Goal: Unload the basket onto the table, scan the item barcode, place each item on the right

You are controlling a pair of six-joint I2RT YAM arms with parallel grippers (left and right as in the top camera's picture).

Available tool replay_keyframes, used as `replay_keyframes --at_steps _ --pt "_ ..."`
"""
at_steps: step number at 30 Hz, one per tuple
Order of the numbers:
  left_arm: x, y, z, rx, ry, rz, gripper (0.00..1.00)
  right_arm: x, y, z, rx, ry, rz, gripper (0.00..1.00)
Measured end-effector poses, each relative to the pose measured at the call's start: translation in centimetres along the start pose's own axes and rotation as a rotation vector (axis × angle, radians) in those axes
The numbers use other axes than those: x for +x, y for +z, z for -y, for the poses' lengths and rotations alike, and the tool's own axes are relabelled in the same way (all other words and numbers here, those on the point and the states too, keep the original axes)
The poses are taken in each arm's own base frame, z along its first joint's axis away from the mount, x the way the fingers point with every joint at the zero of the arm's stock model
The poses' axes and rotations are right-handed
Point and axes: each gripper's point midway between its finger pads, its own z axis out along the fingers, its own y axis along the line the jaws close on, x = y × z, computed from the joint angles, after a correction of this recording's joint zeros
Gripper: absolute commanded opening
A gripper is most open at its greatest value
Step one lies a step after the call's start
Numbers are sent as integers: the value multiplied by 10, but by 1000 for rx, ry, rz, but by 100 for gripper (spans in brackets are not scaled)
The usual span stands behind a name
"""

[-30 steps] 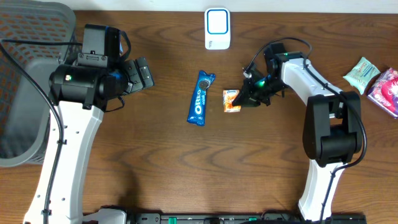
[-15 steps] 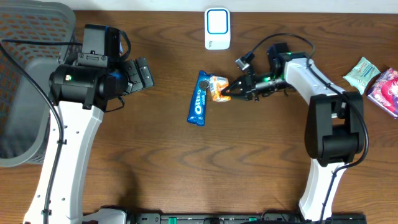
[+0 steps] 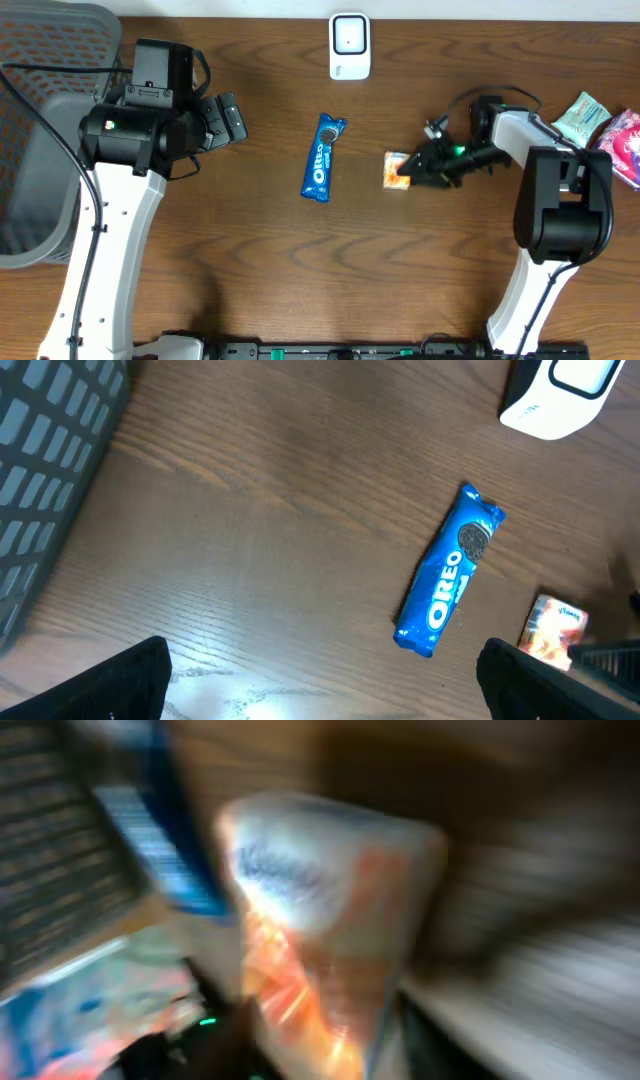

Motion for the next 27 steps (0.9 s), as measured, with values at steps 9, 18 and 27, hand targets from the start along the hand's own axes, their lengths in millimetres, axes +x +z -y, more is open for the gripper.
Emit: replay_keyframes --at_steps 9,18,27 --pt "0 0 0 0 0 0 98 -4 -41 29 313 92 -9 54" --pt "0 0 0 0 0 0 98 -18 -42 -32 498 -122 77 33" --pt "0 0 0 0 0 0 98 -8 -8 -47 776 -157 119 33"
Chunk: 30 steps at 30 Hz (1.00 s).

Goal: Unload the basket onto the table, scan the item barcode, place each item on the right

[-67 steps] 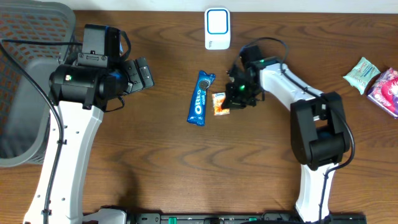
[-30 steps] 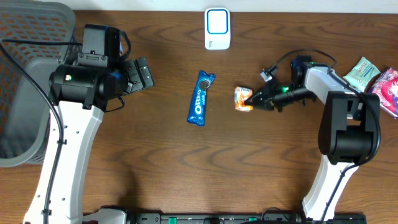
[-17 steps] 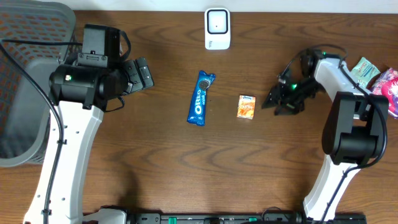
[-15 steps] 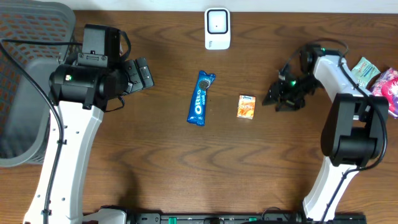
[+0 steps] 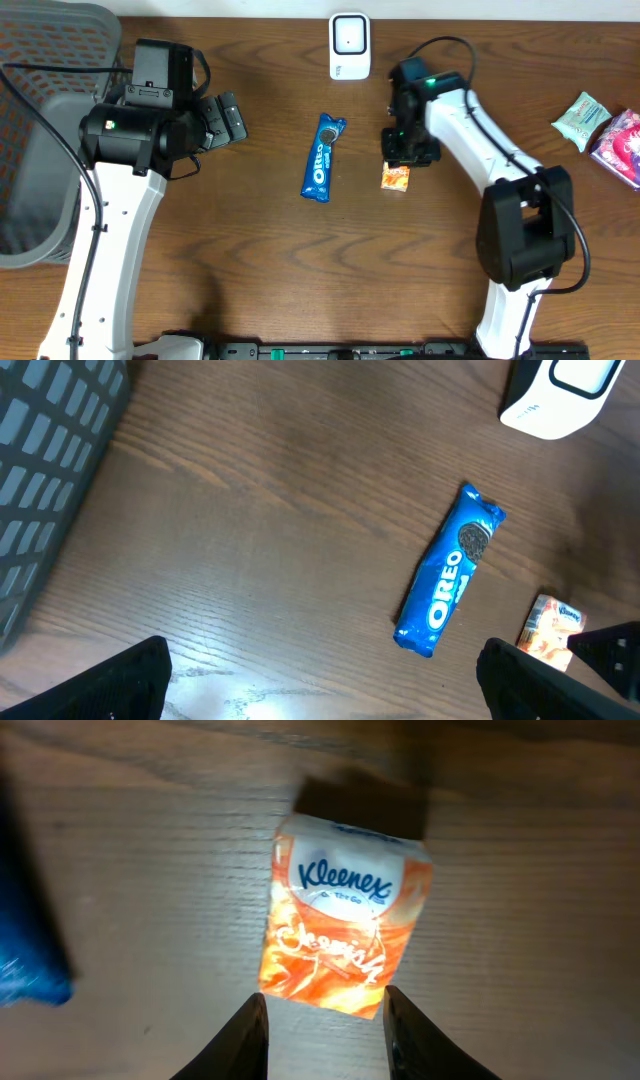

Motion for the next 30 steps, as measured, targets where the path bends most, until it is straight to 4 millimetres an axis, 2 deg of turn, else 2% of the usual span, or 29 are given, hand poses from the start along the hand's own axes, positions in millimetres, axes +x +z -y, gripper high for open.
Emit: replay_keyframes --at_steps 7,13,18,21,30 --pt "0 0 0 0 0 0 98 1 2 6 185 77 59 33" --pt "0 0 0 0 0 0 98 -5 2 14 223 130 100 33" --pt "0 0 0 0 0 0 98 0 17 20 231 147 89 28" --pt "0 0 0 0 0 0 98 4 26 25 207 170 69 24" --pt "0 0 0 0 0 0 98 -11 43 25 -64 197 101 27"
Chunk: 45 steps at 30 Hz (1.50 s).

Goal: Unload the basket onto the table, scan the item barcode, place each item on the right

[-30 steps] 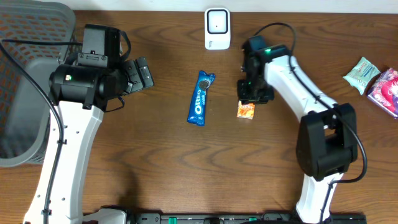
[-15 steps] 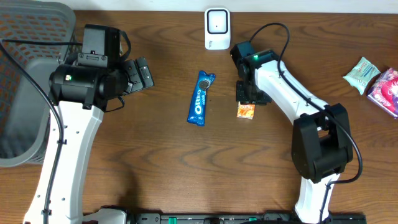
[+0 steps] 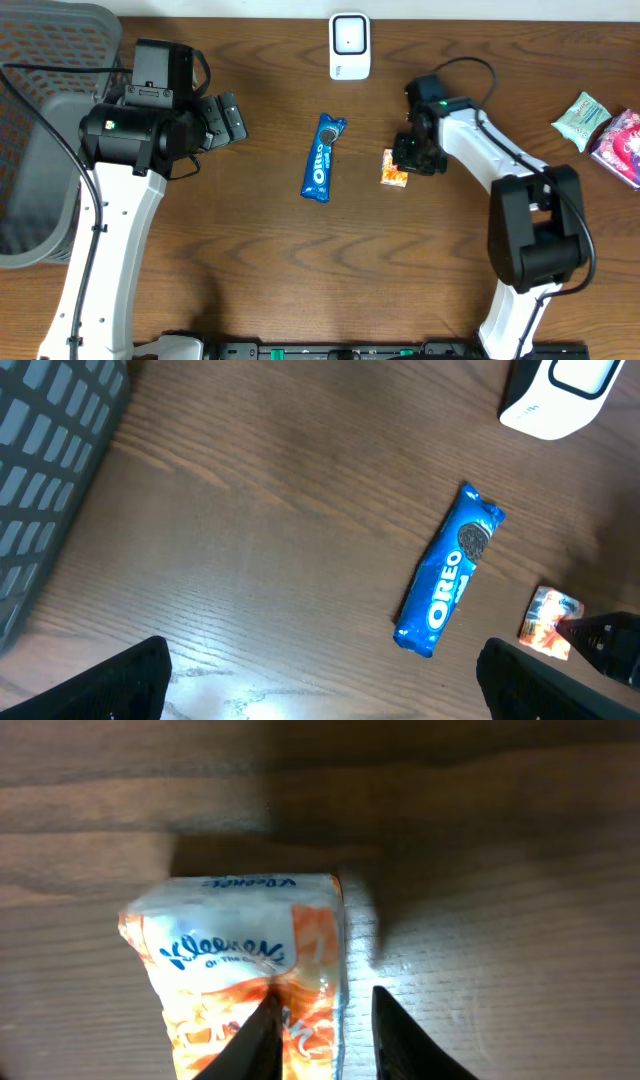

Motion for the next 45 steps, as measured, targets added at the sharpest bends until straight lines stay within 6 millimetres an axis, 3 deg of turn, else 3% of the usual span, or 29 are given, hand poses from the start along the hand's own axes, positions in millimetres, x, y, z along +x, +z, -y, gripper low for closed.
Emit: replay_keyframes --at_steps 8,13,20,23,27,30,34,35,38,45 --pt "0 0 0 0 0 0 98 2 3 -4 -184 26 13 1" --pt "0 0 0 0 0 0 98 2 3 -10 -297 35 -10 1" --pt "0 0 0 0 0 0 98 18 -2 -42 -630 -22 -108 1" --pt "0 0 0 0 0 0 98 17 -23 -60 -868 -57 -119 1" --pt "0 0 0 0 0 0 98 6 -65 -72 -1149 -122 -83 1" --pt "0 0 0 0 0 0 98 7 -85 -76 -1270 -148 -88 1" --pt "0 0 0 0 0 0 98 9 -98 -79 -1345 -176 -96 1" --pt "0 0 0 0 0 0 98 9 -98 -80 -1348 -180 -93 2" --pt "0 0 0 0 0 0 98 6 -87 -78 -1282 -142 -96 31" --pt "0 0 0 0 0 0 98 1 -38 -71 -974 -18 -98 45"
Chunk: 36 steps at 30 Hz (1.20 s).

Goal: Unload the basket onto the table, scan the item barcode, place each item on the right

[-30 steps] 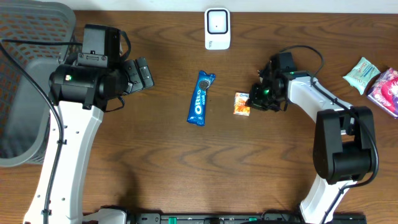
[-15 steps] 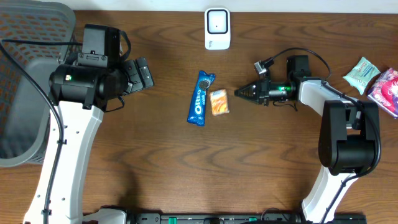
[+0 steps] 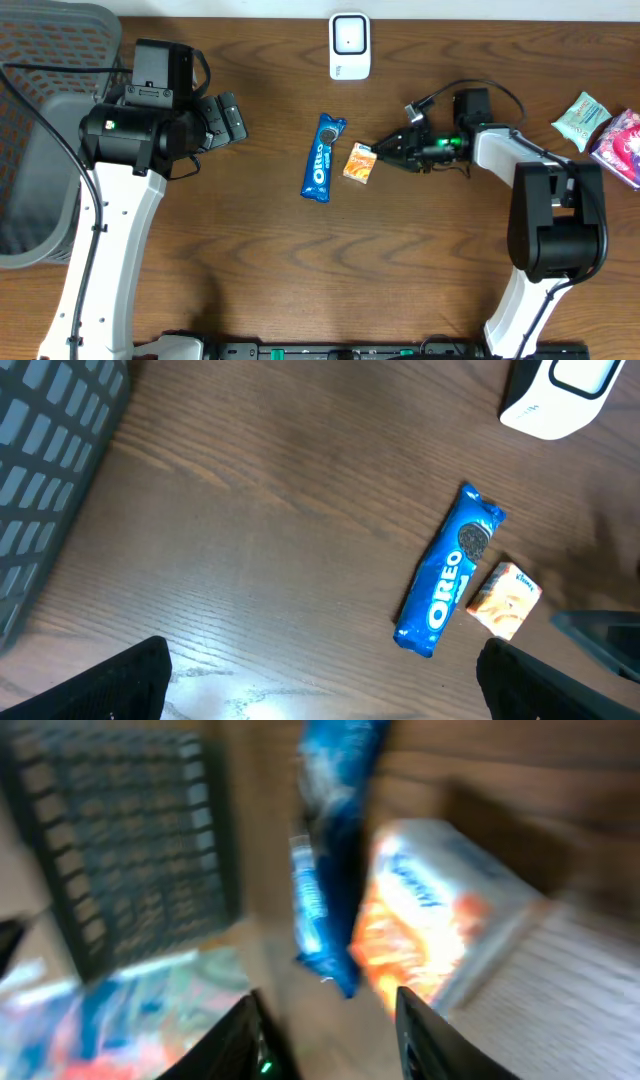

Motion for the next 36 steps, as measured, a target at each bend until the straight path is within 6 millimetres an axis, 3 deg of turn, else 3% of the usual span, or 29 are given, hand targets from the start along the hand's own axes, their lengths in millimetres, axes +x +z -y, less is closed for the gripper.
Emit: replay_keyframes --at_steps 3,8,16,22,24,25,32,36 --pt "0 0 0 0 0 0 98 -1 8 15 110 48 23 53" --pt "0 0 0 0 0 0 98 -2 19 35 276 97 65 51" --pt "0 0 0 0 0 0 98 -3 33 34 416 138 132 51" --pt "0 0 0 0 0 0 98 -6 40 35 483 138 176 38" --pt "0 0 0 0 0 0 98 -7 39 36 502 144 192 20" --pt "0 0 0 0 0 0 98 -7 39 38 517 143 200 1" --pt "0 0 0 0 0 0 98 -13 40 33 503 89 211 1" --pt "0 0 0 0 0 0 98 -15 48 16 355 1 154 1"
